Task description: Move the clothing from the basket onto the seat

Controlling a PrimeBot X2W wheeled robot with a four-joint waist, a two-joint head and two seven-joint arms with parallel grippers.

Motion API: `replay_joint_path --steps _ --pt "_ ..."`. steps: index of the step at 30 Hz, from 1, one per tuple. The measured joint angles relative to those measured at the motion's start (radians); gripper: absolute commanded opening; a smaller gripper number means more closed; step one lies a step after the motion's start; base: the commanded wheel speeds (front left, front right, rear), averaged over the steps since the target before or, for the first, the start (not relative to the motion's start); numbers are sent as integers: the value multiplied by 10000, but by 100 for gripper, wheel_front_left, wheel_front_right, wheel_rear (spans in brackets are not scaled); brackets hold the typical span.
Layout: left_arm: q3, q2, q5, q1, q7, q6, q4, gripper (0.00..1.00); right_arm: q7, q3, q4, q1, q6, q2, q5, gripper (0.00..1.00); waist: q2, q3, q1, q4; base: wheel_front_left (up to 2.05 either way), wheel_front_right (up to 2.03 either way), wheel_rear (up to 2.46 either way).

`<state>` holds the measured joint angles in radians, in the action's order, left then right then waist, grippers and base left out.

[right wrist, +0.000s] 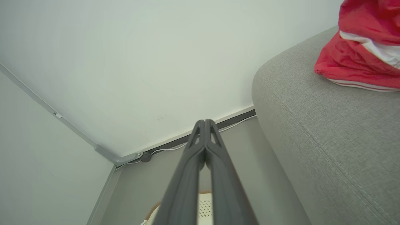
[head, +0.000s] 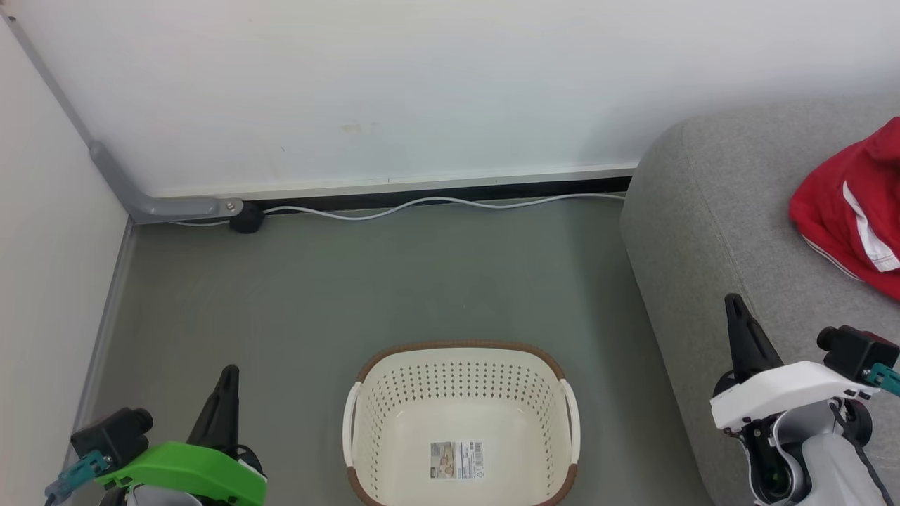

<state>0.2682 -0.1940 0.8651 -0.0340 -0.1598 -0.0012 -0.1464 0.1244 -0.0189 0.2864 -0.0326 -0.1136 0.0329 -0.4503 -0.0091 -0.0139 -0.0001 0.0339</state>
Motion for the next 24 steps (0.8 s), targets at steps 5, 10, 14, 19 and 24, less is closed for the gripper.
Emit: replay_joint_path --steps 5,10,14,19,24 --pt "-188 77 545 6 157 -81 -59 0 -207 -109 15 -12 -2 2 -717 0 0 11 0 -27 0 0 0" --pt "-401 155 1020 24 341 -159 -119 0 -416 -207 23 -48 -2 2 -1471 0 0 21 0 -51 0 0 0" --pt "-550 222 1340 29 460 -178 -190 0 -543 -286 27 -82 -2 2 -2059 0 0 30 0 -71 0 0 0" --pt "-757 276 1898 36 629 -265 -276 0 -732 -378 29 -101 -2 2 -2828 0 0 40 0 -94 0 0 0" --pt "-968 387 2437 57 782 -343 -366 0 -878 -454 29 -105 -4 2 -3578 0 0 52 0 -116 0 0 0"
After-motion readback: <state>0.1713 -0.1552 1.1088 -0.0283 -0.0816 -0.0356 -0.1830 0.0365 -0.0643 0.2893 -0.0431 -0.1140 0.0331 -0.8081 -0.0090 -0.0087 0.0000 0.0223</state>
